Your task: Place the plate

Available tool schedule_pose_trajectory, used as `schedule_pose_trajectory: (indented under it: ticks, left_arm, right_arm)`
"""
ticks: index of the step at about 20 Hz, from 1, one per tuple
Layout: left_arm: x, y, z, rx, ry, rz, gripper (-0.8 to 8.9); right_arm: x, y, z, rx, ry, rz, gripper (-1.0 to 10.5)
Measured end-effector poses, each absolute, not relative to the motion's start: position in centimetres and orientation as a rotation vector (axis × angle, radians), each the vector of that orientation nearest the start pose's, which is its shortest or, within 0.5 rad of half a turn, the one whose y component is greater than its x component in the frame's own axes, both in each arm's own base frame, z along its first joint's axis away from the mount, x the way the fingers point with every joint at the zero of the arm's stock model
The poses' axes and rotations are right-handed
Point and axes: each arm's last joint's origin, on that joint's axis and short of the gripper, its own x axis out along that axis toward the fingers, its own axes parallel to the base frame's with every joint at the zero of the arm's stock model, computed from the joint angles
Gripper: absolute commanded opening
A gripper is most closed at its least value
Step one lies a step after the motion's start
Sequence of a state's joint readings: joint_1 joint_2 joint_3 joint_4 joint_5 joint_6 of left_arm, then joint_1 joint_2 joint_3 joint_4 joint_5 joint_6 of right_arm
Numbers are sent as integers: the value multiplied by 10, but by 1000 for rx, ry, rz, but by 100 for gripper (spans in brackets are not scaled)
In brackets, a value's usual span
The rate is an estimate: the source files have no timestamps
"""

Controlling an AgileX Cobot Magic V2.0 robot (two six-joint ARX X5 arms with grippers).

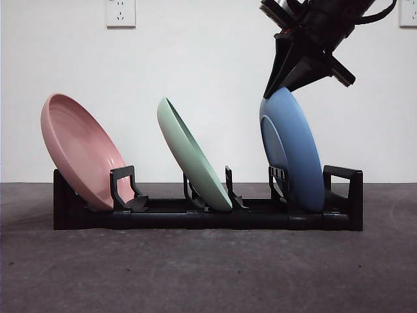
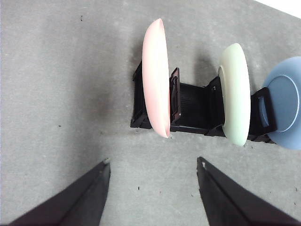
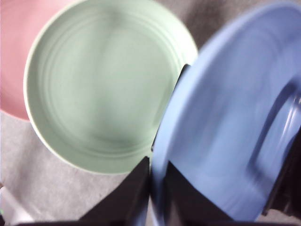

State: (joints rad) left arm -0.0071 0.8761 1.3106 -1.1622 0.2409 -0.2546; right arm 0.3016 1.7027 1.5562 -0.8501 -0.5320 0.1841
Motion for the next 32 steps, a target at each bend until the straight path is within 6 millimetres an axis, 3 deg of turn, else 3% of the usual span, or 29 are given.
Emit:
schedule_pose_trajectory:
  ticks: [4, 10, 13, 18, 20, 23, 28, 32]
  left_arm:
    - [120, -8, 400, -327, 752, -144, 289]
    - [120, -8, 400, -327, 752, -143, 289]
    - [120, -8, 400, -327, 752, -143, 289]
    - [120, -8, 400, -327, 752, -144, 289]
    - [120, -8, 400, -327, 752, -143, 289]
    - [120, -8, 400, -327, 752, -143, 289]
    - [120, -8, 400, -327, 752, -143, 289]
    - [120, -8, 400, -327, 752, -143, 289]
  right_arm:
    - [331, 119, 324, 301, 1134, 694, 13]
    - [311, 116, 391, 338, 1038, 857, 13]
    - [280, 111, 423, 328, 944, 972, 13]
    - [216, 112, 455, 166, 804, 1024, 12]
    - [187, 113, 452, 95, 791, 1007, 13]
    - [146, 115, 433, -37, 807, 958, 13]
    - [102, 128, 381, -260, 811, 948, 12]
    - [71, 159, 336, -492, 801, 980, 12]
